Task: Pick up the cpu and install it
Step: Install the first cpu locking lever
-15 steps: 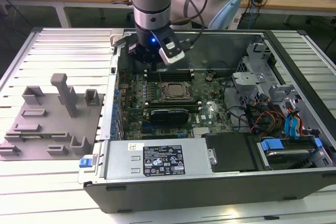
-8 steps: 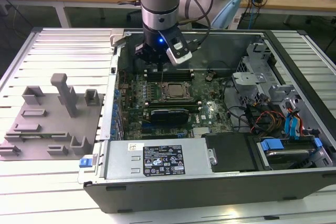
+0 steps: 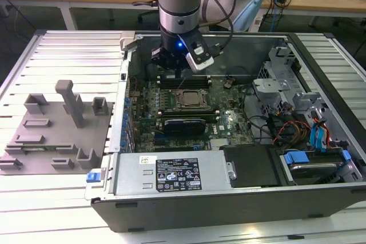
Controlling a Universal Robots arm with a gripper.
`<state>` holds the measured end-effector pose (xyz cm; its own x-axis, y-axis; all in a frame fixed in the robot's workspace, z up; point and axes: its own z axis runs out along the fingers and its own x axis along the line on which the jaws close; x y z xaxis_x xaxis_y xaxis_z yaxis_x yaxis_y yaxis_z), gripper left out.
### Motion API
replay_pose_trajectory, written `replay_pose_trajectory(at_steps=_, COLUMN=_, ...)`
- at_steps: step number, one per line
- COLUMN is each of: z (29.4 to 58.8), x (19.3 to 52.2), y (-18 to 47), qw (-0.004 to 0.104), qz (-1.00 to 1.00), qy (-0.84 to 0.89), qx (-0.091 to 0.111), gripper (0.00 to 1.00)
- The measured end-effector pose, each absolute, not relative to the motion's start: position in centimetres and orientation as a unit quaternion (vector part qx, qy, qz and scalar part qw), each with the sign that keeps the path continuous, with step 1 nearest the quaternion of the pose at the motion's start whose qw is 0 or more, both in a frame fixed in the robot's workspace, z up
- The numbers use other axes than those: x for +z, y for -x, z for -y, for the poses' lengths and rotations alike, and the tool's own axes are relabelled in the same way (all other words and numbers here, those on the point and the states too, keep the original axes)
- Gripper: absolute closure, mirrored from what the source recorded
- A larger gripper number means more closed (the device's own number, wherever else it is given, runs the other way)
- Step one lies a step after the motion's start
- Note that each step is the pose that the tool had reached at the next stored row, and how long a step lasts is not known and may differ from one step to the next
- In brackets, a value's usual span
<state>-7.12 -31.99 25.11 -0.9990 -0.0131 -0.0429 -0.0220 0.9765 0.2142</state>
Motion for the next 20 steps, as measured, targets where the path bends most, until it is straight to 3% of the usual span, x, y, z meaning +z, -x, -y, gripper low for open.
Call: replay_pose_trajectory(at_steps=20, z=32.1, x=24.6, y=4.8, qw=0.020, qz=-0.994, qy=0.009, qx=0.108, gripper=0.89)
